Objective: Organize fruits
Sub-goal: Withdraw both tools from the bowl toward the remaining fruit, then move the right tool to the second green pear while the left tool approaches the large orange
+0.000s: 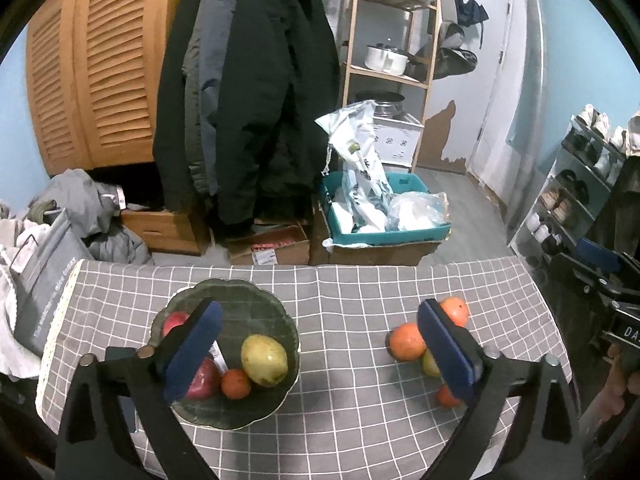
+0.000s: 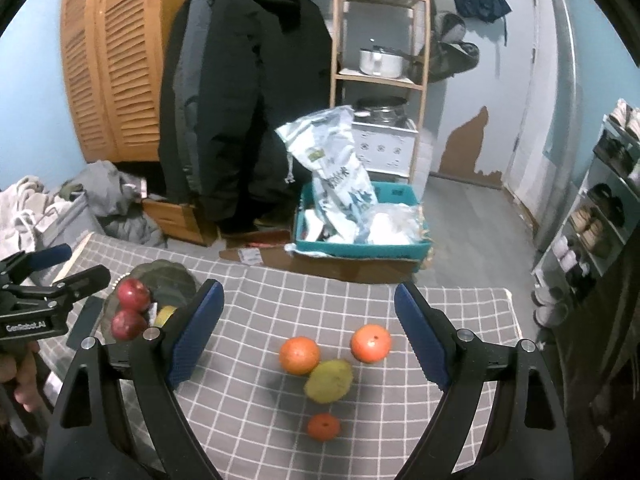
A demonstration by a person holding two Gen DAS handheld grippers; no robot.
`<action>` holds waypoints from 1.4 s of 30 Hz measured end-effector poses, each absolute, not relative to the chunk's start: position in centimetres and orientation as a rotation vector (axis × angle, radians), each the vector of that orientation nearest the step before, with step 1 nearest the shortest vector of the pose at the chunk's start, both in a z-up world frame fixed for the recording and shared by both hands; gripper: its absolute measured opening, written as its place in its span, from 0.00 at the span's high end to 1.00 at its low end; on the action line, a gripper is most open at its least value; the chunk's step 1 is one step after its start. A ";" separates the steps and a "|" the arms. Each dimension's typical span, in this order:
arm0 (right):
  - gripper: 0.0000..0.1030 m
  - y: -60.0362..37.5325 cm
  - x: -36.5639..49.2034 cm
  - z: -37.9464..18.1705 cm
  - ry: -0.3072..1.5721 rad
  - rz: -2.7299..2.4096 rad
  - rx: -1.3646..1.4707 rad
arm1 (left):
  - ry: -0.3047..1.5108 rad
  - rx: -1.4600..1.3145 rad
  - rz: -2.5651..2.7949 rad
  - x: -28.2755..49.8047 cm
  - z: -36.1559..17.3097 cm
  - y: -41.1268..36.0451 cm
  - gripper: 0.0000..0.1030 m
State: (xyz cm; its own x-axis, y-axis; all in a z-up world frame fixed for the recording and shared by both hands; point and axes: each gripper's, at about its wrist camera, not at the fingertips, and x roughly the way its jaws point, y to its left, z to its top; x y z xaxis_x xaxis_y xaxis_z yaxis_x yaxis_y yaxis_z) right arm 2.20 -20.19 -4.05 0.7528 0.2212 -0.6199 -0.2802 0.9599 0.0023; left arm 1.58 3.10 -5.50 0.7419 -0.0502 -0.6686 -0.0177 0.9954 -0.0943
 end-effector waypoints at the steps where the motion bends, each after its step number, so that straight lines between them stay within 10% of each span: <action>1: 0.16 -20.5 2.2 -4.1 0.667 0.269 -0.089 | 0.736 -0.092 -0.019 1.7 -5.5 2.8 0.02; 42: 0.16 -22.7 9.5 -22.4 1.156 0.216 -0.064 | 1.025 0.093 -0.015 8.6 -19.6 -3.9 0.02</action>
State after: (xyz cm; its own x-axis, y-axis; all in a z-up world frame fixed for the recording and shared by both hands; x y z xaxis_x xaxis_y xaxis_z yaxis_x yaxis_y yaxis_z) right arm 9.46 -22.73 -22.44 0.3844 0.1361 -0.9131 -0.2022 0.9775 0.0606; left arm 8.57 -3.94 -19.60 0.5194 0.0311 -0.8540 0.0563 0.9959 0.0706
